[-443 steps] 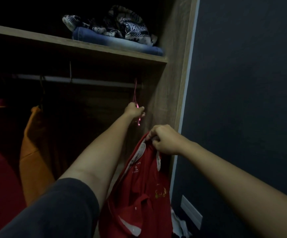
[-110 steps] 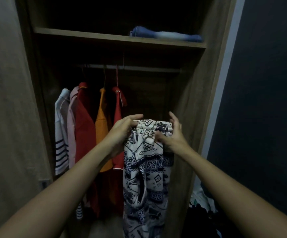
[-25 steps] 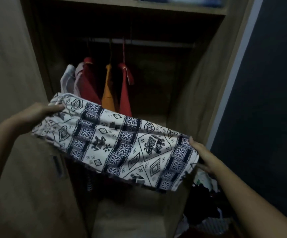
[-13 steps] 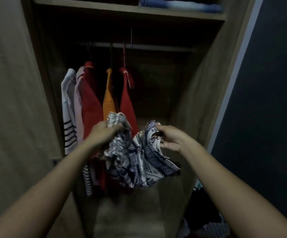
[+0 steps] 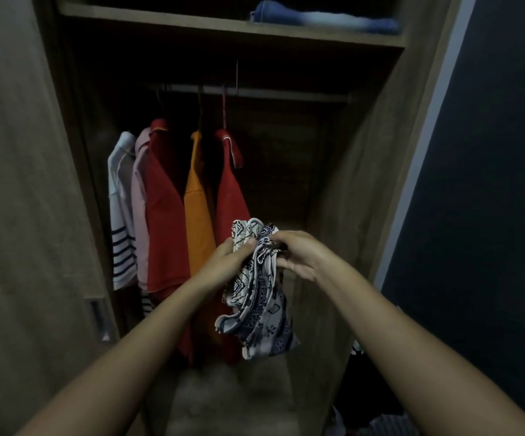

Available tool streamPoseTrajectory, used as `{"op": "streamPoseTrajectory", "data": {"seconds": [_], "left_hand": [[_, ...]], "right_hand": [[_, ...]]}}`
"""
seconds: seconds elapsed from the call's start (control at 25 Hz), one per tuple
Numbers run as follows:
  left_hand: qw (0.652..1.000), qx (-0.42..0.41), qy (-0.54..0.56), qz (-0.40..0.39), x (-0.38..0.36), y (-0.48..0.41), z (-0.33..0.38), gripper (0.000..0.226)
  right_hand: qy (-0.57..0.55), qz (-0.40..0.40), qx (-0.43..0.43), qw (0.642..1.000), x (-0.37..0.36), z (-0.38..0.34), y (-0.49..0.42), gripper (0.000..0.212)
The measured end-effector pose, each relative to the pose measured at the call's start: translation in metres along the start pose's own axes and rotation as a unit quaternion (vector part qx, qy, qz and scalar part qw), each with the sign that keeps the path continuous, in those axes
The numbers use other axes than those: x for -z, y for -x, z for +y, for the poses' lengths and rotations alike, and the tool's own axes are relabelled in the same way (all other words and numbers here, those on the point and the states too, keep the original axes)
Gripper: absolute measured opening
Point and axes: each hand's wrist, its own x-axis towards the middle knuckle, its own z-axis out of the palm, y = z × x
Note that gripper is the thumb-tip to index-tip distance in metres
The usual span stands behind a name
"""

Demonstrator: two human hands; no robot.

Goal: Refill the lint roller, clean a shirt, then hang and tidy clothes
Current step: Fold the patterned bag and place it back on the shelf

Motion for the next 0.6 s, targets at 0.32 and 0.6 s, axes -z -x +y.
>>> {"op": "streamPoseTrajectory", "data": {"seconds": [0.32,0.6], "left_hand": [[0.999,-0.006,-0.047,-0.022,0.006,0.0,0.003,0.044],[0.996,0.042,0.016,0.08,0.004,0.004,0.008,0.013]], "right_hand": [[0.014,-0.104,-0.042,0.994,0.011,-0.011,0.002,0.093],[0.118,-0.017,0.004,0.993,0.044,0.017,-0.005,0.077]]}}
